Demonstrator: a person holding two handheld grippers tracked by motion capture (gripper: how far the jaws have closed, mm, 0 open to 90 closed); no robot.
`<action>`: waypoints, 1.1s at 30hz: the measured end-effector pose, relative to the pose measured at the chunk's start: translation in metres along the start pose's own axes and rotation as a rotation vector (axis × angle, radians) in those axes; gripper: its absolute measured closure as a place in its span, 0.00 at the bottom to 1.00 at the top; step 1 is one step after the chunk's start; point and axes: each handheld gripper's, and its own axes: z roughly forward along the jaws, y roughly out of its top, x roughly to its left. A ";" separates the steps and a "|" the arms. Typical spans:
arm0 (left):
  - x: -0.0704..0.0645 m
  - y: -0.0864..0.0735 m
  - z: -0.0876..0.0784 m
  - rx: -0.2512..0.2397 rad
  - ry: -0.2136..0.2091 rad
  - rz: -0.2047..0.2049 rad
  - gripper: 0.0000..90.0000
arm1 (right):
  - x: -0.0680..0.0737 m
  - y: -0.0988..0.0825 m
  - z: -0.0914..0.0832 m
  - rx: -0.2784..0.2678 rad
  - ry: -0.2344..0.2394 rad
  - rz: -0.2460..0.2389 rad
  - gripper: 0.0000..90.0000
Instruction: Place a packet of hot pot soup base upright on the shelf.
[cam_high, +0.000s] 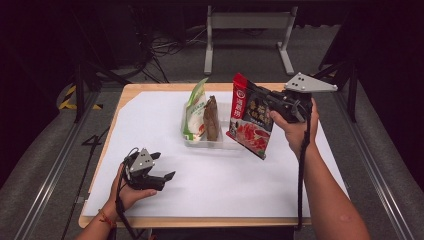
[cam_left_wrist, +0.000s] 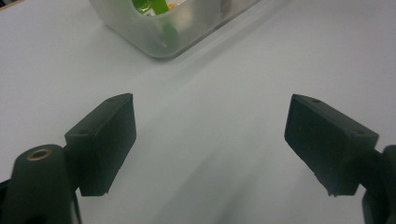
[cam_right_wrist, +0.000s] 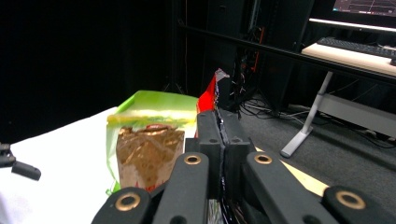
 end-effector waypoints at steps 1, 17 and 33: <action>0.000 0.000 0.000 -0.003 0.002 0.001 0.20 | -0.001 0.001 0.002 -0.002 0.000 0.003 0.99; -0.005 0.000 -0.001 -0.001 -0.006 0.029 0.19 | -0.006 0.003 0.039 0.001 -0.070 0.054 0.99; -0.005 0.000 -0.002 -0.008 -0.019 0.026 0.19 | -0.013 0.006 0.067 0.006 -0.102 0.074 0.99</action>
